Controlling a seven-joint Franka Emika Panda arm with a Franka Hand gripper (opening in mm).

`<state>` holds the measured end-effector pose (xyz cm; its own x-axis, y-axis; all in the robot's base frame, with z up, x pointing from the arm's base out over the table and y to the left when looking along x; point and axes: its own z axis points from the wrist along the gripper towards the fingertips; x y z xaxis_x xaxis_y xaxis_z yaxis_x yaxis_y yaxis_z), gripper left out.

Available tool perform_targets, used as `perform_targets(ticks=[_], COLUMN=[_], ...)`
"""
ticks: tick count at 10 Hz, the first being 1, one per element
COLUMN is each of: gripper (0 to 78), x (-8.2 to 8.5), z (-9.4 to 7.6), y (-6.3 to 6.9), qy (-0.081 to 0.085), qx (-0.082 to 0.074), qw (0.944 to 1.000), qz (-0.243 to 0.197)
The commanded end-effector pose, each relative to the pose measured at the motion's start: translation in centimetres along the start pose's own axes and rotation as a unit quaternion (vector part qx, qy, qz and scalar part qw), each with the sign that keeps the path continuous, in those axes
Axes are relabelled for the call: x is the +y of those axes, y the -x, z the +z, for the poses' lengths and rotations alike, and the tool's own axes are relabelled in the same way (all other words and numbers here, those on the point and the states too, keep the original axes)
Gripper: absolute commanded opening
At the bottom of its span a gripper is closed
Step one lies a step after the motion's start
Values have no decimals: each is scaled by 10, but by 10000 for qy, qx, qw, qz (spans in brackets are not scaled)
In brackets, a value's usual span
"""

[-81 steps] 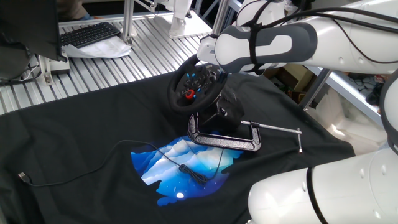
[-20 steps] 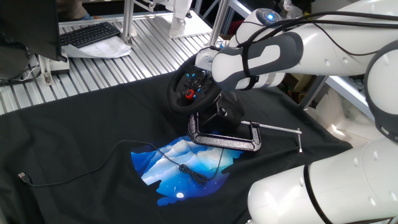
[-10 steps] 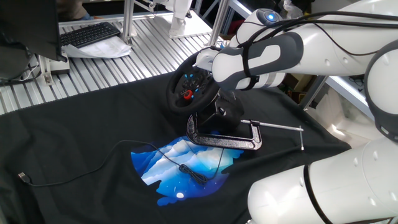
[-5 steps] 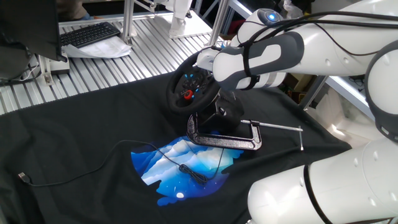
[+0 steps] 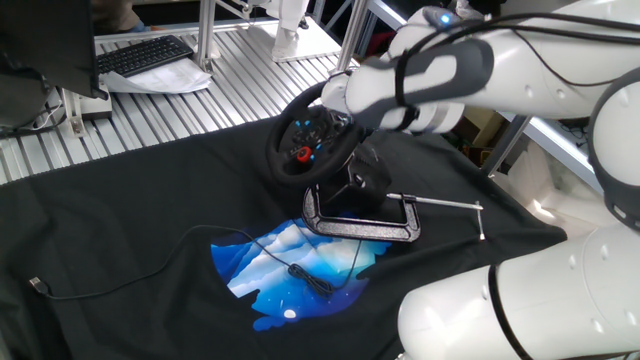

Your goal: Rotate the steering wheel 90 degrees counterclockwise

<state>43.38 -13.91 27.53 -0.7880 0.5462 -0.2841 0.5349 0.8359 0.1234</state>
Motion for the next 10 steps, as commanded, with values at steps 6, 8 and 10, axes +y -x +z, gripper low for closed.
perform_targets(ticks=[6, 8, 10], gripper=[11, 11, 11], x=[-4, -4, -5], z=[-16, -20, -19], y=[12, 14, 16], qy=[6, -59, -45], qx=[633, 792, 809], qw=[9978, 9966, 9964], qz=[-180, -238, -239])
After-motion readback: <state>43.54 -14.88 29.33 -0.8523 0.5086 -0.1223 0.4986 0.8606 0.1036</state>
